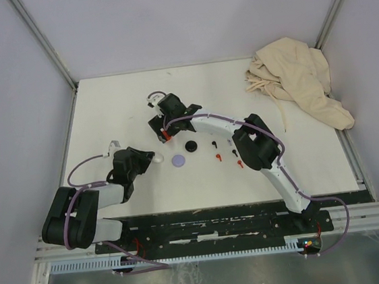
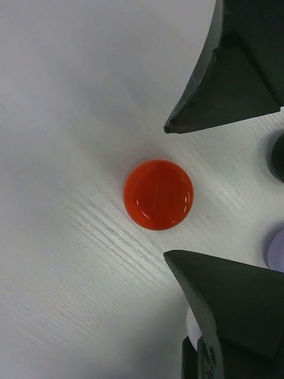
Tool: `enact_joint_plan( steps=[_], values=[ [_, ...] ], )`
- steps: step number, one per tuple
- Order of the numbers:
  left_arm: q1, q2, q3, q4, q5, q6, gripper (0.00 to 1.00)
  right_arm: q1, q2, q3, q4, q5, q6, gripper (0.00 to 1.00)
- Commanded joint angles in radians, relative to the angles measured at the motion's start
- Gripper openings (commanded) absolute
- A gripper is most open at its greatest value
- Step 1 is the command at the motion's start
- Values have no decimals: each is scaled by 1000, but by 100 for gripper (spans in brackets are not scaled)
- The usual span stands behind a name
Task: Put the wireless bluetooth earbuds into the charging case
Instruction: Place the charging case at the center of the board.
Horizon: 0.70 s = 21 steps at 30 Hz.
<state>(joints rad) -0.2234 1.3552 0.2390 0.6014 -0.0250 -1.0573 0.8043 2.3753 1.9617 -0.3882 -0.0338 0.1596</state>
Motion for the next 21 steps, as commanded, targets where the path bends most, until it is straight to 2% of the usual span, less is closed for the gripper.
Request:
enact_joint_plan(
  steps=[1, 11, 21],
  values=[
    [7, -17, 19, 22, 4, 67, 11, 8, 17, 58, 2, 11, -8, 87],
    [6, -33, 23, -34, -6, 89, 28, 12, 42, 71, -8, 21, -7, 87],
    [7, -70, 25, -96, -22, 109, 51, 13, 52, 77, -19, 27, -7, 85]
  ],
)
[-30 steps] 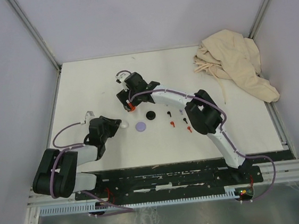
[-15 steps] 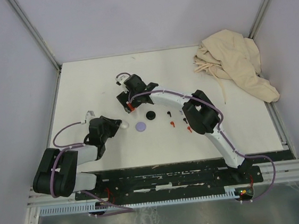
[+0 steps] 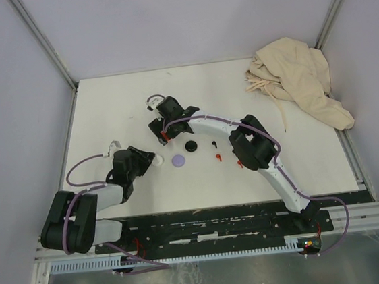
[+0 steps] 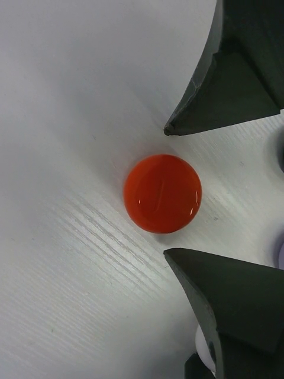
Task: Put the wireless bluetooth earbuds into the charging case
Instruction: Place the charging case at the center of the board, then pick up the charging case at the center of the board.
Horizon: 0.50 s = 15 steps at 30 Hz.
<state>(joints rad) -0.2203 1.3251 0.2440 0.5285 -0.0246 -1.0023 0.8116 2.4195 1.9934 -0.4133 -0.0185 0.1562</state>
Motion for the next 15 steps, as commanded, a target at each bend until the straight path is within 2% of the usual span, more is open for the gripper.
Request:
enact_joint_plan(
  steps=[1, 8, 15],
  values=[
    [4, -45, 19, -30, -26, 56, 53, 7, 7, 45, 5, 14, -3, 84],
    [6, -98, 23, -105, -57, 67, 59, 14, 17, 58, -3, 26, -7, 81],
    [48, -215, 29, -220, -103, 75, 62, 21, 31, 74, -19, 38, -9, 75]
  ],
)
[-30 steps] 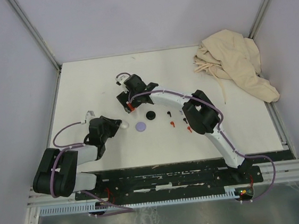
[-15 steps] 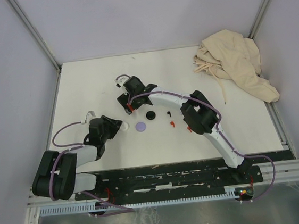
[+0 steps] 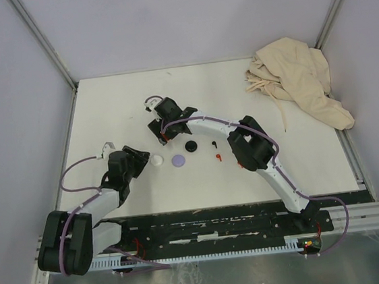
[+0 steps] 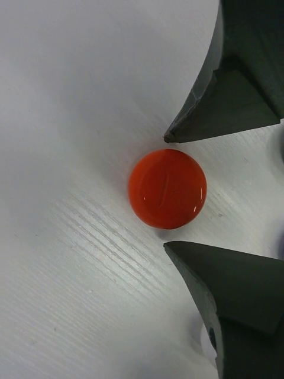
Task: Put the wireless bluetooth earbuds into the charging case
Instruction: Pick up the charging case at the center of the board.
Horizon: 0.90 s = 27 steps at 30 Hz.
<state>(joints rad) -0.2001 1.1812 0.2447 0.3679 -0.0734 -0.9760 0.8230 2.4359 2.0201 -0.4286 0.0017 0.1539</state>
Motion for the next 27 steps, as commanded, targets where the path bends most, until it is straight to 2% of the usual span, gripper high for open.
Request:
enact_joint_plan(
  steps=[1, 8, 16, 27],
  values=[
    [33, -86, 30, -70, -57, 47, 63, 11, 15, 48, -7, 20, -7, 74],
    [52, -131, 43, -101, -46, 43, 63, 16, 18, 53, -24, 52, -8, 66],
    [65, -126, 71, -92, -7, 25, 63, 18, 7, 46, -17, 85, -20, 46],
    [72, -94, 137, -76, 82, 23, 65, 16, -180, -224, 250, 153, -49, 32]
  ],
)
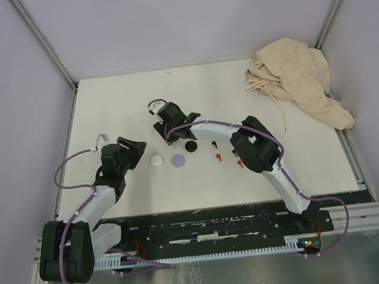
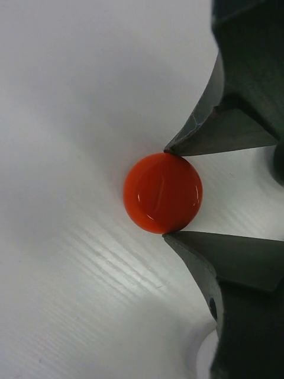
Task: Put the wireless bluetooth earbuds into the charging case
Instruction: Pick up the charging case at the center of the board.
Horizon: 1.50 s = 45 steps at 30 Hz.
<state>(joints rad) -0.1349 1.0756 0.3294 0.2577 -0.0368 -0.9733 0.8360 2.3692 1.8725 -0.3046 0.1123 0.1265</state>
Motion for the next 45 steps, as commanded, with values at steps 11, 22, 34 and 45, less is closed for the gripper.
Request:
enact_joint_plan(
  steps=[11, 22, 34, 45],
  values=[
    [7, 85, 116, 85, 153, 40, 65, -14, -251, -259, 243, 28, -44, 24],
    [21, 176, 148, 177, 289, 31, 65, -29, -337, -364, 290, -27, -72, 23],
    [36, 343, 185, 385, 529, 11, 61, -102, -515, -549, 322, -371, -164, 23],
    [28, 405, 175, 528, 630, -9, 58, -103, -506, -528, 265, -483, -216, 21]
  ],
)
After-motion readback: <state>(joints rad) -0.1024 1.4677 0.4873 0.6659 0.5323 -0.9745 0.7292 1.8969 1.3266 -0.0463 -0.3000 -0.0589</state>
